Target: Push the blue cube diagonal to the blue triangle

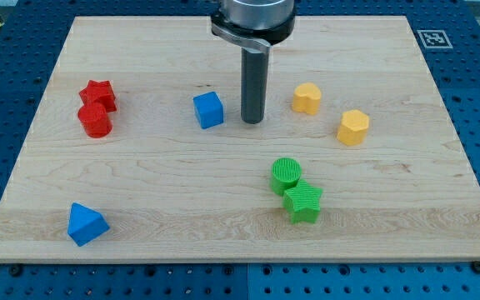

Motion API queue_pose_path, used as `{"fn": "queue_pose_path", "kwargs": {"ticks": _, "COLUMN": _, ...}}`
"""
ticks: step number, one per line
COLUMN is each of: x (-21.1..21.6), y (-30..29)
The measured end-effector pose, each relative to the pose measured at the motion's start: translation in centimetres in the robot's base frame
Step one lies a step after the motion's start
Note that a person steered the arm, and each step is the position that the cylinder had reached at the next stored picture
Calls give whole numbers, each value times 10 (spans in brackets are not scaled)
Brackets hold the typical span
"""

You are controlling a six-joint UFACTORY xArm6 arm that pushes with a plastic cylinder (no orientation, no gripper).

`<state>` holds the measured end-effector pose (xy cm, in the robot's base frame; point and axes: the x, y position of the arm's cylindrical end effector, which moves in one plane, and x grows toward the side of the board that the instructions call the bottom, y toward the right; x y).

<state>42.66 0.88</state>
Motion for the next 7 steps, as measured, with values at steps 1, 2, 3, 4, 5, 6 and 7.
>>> {"fn": "queue_pose_path", "kwargs": {"ticks": 1, "x": -6, "y": -12}}
{"fn": "queue_pose_path", "kwargs": {"ticks": 2, "x": -29, "y": -15}}
{"fn": "queue_pose_path", "kwargs": {"ticks": 3, "x": -23, "y": -50}}
{"fn": "queue_pose_path", "kwargs": {"ticks": 4, "x": -10, "y": -55}}
{"fn": "queue_pose_path", "kwargs": {"ticks": 5, "x": -10, "y": -55}}
{"fn": "queue_pose_path", "kwargs": {"ticks": 6, "x": 4, "y": -60}}
{"fn": "queue_pose_path", "kwargs": {"ticks": 7, "x": 12, "y": -61}}
